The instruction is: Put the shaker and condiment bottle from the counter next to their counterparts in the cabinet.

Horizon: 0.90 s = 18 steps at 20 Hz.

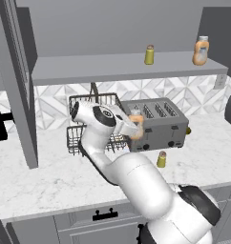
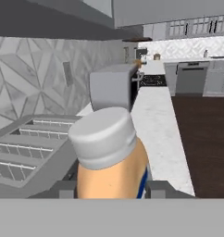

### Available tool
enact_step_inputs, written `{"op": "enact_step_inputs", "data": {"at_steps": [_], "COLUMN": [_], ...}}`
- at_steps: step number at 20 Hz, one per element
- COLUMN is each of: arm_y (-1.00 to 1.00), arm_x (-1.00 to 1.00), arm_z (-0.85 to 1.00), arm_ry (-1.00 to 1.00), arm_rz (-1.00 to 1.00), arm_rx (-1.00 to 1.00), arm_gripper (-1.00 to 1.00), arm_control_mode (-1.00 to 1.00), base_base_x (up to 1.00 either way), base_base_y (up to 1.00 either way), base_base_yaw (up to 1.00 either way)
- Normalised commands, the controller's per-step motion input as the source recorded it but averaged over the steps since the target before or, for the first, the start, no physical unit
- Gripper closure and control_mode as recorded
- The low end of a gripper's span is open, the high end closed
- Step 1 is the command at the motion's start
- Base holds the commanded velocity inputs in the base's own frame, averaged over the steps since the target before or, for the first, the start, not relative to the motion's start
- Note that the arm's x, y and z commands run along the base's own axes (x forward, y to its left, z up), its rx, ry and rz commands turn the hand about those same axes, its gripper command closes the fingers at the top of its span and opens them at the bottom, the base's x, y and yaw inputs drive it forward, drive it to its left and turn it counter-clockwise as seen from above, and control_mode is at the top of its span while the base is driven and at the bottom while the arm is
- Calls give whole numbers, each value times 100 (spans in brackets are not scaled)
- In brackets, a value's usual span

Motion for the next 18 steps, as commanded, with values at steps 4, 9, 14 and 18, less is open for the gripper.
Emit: {"op": "enact_step_inputs", "data": {"at_steps": [4,9,14,18], "arm_y": [-52,-53,-59,-54], "arm_x": [-45,-51,-38,-25], "arm_z": [67,59,58,66], "arm_ry": [0,0,-2,-3], "arm_rz": [24,25,32,35], "arm_rx": [2,4,8,5], "arm_gripper": [100,100,100,100], "arm_control_mode": [-100,-100,-100,-100], "base_base_x": [0,0,0,0], "base_base_y": [0,0,0,0], "base_base_yaw": [0,0,0,0]}}
